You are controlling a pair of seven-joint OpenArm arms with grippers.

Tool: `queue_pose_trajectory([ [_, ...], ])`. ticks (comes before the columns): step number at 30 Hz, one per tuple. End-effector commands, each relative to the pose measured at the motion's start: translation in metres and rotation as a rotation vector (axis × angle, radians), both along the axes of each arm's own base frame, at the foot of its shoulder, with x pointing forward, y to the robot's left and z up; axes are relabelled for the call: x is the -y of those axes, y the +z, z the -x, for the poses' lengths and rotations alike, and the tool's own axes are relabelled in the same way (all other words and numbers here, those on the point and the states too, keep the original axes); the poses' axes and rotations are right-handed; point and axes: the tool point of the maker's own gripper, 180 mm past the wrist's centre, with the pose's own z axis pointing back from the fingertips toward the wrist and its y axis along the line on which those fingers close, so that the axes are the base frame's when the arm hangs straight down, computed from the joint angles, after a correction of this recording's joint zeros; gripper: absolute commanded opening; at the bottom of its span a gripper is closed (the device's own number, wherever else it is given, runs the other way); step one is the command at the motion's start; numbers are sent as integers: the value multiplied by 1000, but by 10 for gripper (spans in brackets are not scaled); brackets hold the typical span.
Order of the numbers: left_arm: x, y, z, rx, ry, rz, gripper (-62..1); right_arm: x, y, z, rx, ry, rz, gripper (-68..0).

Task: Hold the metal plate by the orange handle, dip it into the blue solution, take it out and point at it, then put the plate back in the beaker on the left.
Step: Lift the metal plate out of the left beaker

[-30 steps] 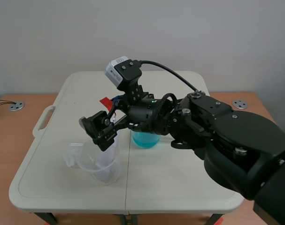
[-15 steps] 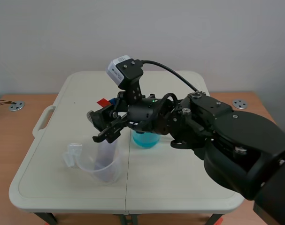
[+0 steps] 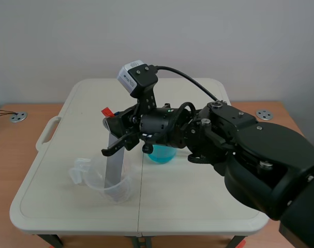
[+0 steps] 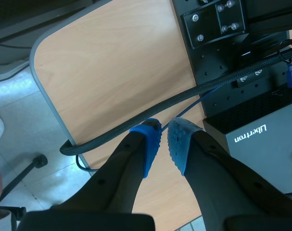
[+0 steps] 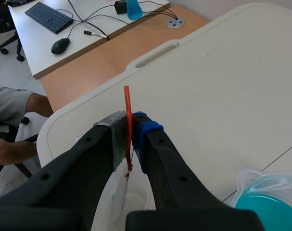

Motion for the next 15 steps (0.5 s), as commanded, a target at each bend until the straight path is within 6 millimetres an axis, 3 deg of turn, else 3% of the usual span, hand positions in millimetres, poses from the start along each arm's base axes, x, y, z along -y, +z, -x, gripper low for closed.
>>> queue_pose_trajectory([
  [1, 4, 2, -3, 12, 3, 17, -515, -6, 17, -4, 35, 11, -36, -662],
  [15, 4, 2, -3, 12, 3, 17, -515, -15, 19, 14, 30, 104, -69, -662],
])
